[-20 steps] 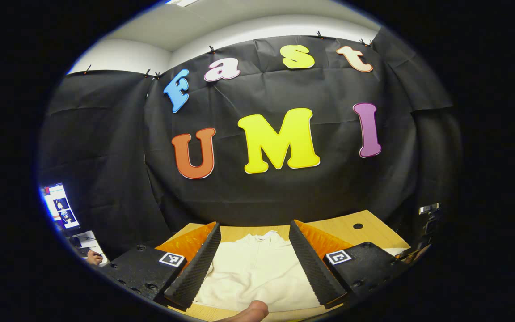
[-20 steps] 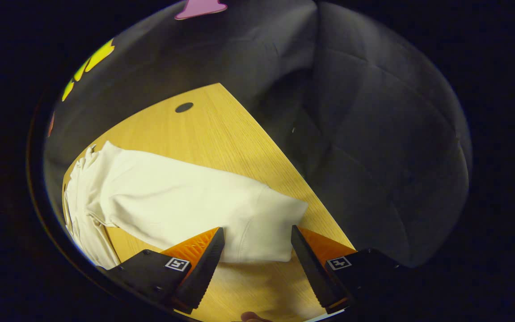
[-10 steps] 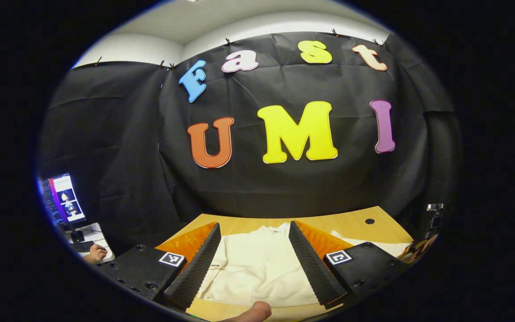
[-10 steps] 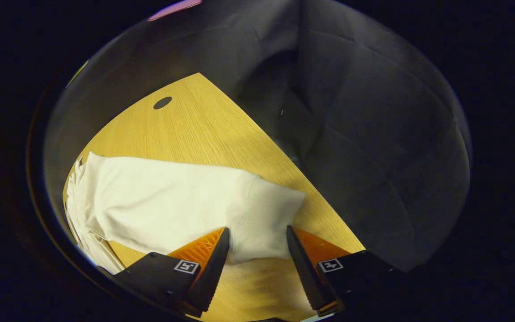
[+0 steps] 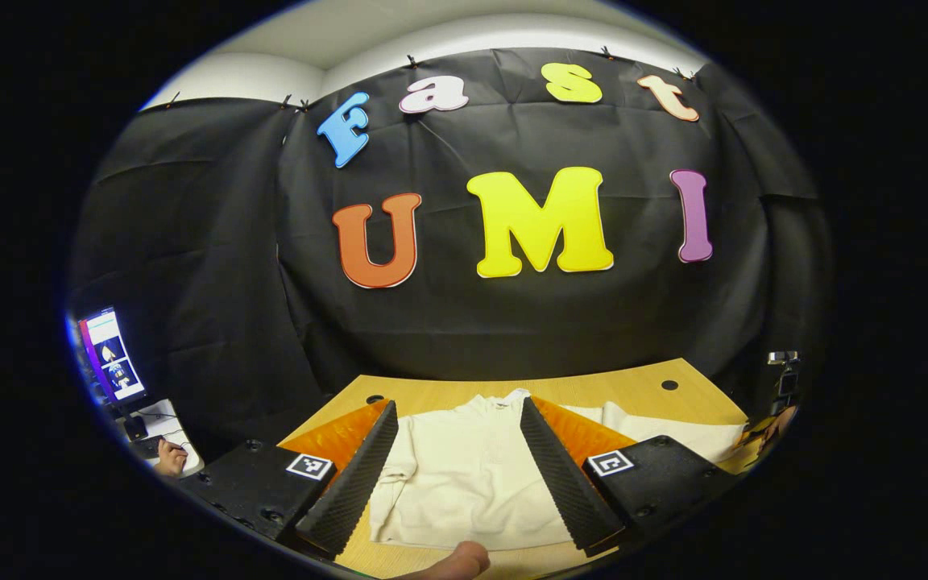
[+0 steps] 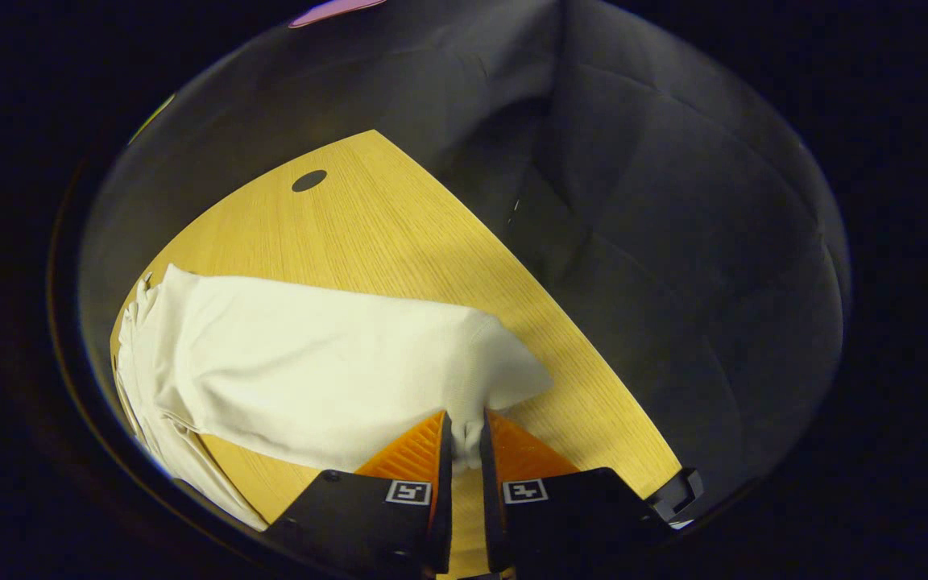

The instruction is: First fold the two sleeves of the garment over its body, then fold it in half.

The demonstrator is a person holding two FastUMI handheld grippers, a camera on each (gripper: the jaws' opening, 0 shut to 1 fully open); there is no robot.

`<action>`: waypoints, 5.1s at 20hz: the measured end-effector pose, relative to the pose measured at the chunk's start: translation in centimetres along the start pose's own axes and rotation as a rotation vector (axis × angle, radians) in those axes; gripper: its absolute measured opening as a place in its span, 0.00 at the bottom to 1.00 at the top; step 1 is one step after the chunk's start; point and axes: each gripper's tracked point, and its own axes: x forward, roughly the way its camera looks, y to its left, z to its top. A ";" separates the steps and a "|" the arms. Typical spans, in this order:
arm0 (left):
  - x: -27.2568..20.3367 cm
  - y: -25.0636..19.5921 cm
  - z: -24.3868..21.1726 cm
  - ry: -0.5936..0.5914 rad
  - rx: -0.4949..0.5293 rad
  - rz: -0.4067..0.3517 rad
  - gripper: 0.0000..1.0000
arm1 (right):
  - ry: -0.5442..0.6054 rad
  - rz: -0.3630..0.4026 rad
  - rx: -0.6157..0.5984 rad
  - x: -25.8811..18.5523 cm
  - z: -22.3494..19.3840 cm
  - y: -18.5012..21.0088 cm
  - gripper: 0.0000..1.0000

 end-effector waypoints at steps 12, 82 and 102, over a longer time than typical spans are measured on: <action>1.6 0.8 0.2 -0.008 -0.014 -0.062 0.99 | -0.132 0.005 -0.009 -4.7 2.6 1.5 0.15; -0.7 34.6 -27.8 0.489 -0.199 0.526 0.99 | -0.240 0.570 -0.887 -26.8 -20.0 50.8 0.95; -0.5 36.6 -37.9 0.816 -0.588 0.651 0.82 | -0.146 0.521 -0.886 -24.7 -22.9 43.4 0.95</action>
